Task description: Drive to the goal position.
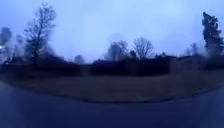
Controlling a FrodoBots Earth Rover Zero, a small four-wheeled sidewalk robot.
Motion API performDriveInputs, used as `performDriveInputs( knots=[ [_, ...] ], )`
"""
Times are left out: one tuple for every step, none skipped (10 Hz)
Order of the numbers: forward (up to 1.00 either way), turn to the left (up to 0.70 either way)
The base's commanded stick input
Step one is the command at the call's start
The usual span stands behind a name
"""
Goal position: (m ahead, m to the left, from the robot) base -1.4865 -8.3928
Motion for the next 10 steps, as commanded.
performDriveInputs(
  knots=[
    [0.45,-0.27],
    [0.45,-0.27],
    [0.45,-0.27],
    [0.45,-0.27],
    [0.45,-0.27],
    [0.45,-0.27],
    [0.45,-0.27],
    [0.29,-0.74],
    [0.11,-0.66],
    [0.00,-0.45]
  ],
)
